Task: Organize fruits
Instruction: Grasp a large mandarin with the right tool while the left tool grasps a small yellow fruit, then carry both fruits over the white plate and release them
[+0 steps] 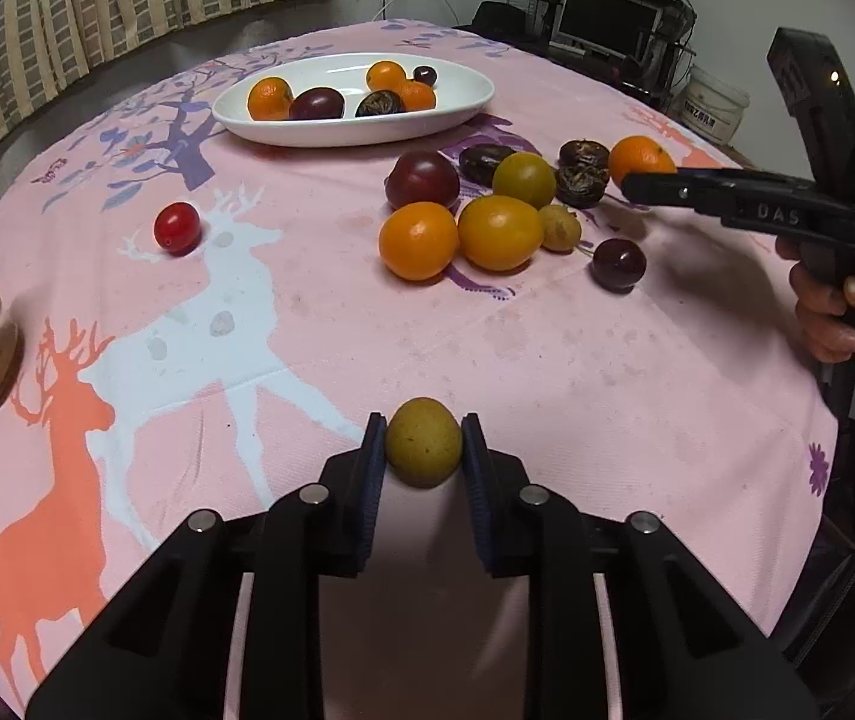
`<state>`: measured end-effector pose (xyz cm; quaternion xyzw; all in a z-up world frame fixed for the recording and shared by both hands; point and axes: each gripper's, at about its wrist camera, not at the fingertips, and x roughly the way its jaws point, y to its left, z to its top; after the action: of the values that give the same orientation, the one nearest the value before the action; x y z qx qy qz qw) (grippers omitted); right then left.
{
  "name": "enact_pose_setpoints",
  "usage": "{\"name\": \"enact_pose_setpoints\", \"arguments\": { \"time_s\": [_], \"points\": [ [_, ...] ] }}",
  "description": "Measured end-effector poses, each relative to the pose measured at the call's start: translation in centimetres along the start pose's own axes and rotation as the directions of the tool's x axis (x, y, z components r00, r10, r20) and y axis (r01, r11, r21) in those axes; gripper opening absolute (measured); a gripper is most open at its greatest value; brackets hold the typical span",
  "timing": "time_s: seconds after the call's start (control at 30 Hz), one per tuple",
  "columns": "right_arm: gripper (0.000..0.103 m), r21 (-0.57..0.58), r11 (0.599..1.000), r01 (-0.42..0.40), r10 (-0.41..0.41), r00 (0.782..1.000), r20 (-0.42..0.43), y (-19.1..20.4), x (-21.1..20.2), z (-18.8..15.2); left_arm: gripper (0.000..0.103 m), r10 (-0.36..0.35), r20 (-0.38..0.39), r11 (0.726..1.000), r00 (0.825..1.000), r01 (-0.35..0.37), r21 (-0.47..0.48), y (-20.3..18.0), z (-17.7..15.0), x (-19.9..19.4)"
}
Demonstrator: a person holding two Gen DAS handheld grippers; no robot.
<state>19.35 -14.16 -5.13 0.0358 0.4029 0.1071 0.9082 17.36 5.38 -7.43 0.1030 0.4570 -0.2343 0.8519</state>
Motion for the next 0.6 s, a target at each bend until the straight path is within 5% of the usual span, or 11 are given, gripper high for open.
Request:
{"name": "enact_pose_setpoints", "arguments": {
  "time_s": [0.13, 0.23, 0.37, 0.6],
  "points": [
    [0.044, -0.001, 0.999, -0.044, 0.044, 0.998, 0.048, -0.1, -0.7, 1.1, 0.024, -0.008, 0.045, 0.999, 0.999, 0.010, -0.048, 0.8, 2.9, -0.7],
    [0.044, 0.008, 0.998, -0.067, 0.065, 0.991, 0.119, -0.2, -0.9, 4.0, 0.024, -0.032, 0.121, 0.986, 0.992, 0.051, -0.156, 2.9, 7.5, -1.0],
    [0.044, 0.053, 0.995, -0.090, 0.078, 0.979, 0.186, -1.1, 0.9, 8.9, 0.024, 0.026, 0.160, 0.970, 0.987, 0.014, -0.244, 4.8, 14.3, 1.0],
    [0.044, 0.070, 0.997, -0.046, 0.037, 0.991, 0.128, -2.8, 7.8, 13.8, 0.024, 0.065, 0.130, 0.969, 0.989, -0.031, -0.247, 4.7, 21.2, 6.8]
  ]
}}
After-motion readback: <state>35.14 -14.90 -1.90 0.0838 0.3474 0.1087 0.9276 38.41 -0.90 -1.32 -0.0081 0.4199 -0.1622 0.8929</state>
